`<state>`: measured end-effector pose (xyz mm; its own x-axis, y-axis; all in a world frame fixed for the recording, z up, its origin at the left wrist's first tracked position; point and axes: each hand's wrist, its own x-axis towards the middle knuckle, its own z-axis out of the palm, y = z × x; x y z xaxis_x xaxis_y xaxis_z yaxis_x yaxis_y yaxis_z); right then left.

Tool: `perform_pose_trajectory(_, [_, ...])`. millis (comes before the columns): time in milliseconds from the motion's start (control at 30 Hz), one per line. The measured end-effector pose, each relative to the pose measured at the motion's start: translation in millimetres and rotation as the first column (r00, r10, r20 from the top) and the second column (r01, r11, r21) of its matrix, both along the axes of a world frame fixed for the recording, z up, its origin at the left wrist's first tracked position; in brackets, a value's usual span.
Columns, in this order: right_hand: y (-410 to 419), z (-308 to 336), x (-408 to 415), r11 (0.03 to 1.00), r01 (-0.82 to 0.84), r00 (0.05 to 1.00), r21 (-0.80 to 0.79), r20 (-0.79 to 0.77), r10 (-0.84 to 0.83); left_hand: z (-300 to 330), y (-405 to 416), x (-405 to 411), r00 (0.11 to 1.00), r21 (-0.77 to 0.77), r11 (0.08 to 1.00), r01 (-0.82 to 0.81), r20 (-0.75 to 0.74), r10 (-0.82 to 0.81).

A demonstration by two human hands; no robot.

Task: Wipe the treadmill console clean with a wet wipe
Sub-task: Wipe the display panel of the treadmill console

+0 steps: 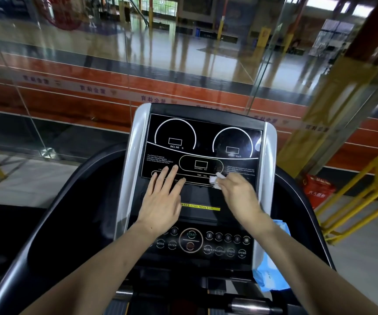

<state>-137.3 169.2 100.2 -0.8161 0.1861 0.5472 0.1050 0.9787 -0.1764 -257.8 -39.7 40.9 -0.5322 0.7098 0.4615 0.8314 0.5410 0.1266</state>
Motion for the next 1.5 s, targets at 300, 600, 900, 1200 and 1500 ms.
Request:
perform_pose_trajectory(300, [14,4,10,0.995,-0.085,0.995,0.042,0.048,0.083,3,18,3,1.0,-0.033,0.999,0.027,-0.006,-0.027])
perform_pose_trajectory(600, [27,28,-33,0.999,0.045,0.999,-0.028,-0.012,-0.045,12,27,-2,1.0,-0.001,1.0,-0.002,-0.015,0.002])
perform_pose_trajectory(900, [43,64,-72,0.993,0.115,0.993,-0.03,0.006,-0.115,11,31,-6,0.999,-0.021,1.0,0.013,-0.044,-0.014])
perform_pose_trajectory(1200, [13,11,-12,0.985,-0.135,0.988,0.11,0.088,0.125,13,37,-11,0.999,0.001,1.0,0.002,-0.052,-0.001])
perform_pose_trajectory(1500, [30,43,-55,0.997,0.072,0.996,-0.031,-0.059,-0.073,14,42,-16,0.998,-0.002,1.0,0.0,-0.063,0.0])
